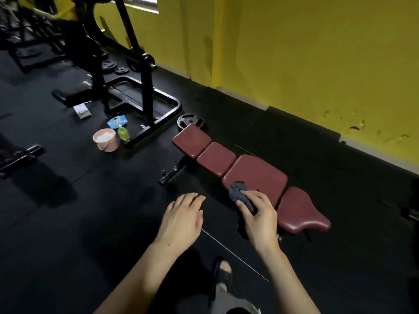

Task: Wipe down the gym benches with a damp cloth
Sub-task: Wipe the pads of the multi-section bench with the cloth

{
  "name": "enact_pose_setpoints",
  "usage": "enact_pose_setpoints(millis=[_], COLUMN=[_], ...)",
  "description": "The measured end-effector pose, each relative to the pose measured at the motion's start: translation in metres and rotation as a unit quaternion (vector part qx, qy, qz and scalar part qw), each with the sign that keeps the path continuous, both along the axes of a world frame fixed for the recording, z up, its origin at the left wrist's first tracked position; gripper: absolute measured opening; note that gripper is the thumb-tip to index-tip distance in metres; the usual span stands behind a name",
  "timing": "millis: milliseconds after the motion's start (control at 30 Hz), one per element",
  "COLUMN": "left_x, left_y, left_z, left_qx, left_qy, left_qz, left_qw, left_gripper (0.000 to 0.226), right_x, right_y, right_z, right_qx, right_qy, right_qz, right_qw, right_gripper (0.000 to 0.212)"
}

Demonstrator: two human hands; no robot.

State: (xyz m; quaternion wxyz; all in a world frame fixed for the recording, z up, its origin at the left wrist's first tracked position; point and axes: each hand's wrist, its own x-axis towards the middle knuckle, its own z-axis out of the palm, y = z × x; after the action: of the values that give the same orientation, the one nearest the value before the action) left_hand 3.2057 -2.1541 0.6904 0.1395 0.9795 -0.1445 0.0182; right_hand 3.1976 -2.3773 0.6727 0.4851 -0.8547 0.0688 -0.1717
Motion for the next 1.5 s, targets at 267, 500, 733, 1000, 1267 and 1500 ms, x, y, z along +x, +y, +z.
enact_pose_setpoints(millis=[267,500,733,1000,1267,1500], left_x=[0.209,0.334,0.467,0.656,0.792,0.852], left_y=[0.017,0.041,0.082,0.159,0.206,0.209], left_z=[-0.014,-0.024,-0.057,-0.123,-0.255,-0.376], left_qx=[0.023,0.024,0.02,0.072,0.065,0.06], left_qy=[0.017,0.04,0.061,0.156,0.214,0.271], left_qz=[0.009,0.036,0.012,-0.094,-0.153,-0.159], left_qw=[1.0,0.998,0.998,0.981,0.963,0.948], left_gripper=[0.044,0.044,0.041,0.043,0.037,0.044], right_x=[0.233,0.395,0.504,0.624,0.719,0.828], right_y=[0.011,0.047,0.088,0.172,0.239,0.218], right_z=[-0.03,-0.043,-0.093,-0.181,-0.29,-0.384], right_qx=[0.045,0.041,0.038,0.047,0.019,-0.083], right_qy=[-0.001,-0.001,0.045,0.124,0.178,0.173], right_qz=[0.034,0.073,0.061,-0.039,-0.051,-0.08], right_qw=[0.998,0.996,0.996,0.99,0.982,0.978], right_gripper=[0.025,0.026,0.029,0.03,0.035,0.045])
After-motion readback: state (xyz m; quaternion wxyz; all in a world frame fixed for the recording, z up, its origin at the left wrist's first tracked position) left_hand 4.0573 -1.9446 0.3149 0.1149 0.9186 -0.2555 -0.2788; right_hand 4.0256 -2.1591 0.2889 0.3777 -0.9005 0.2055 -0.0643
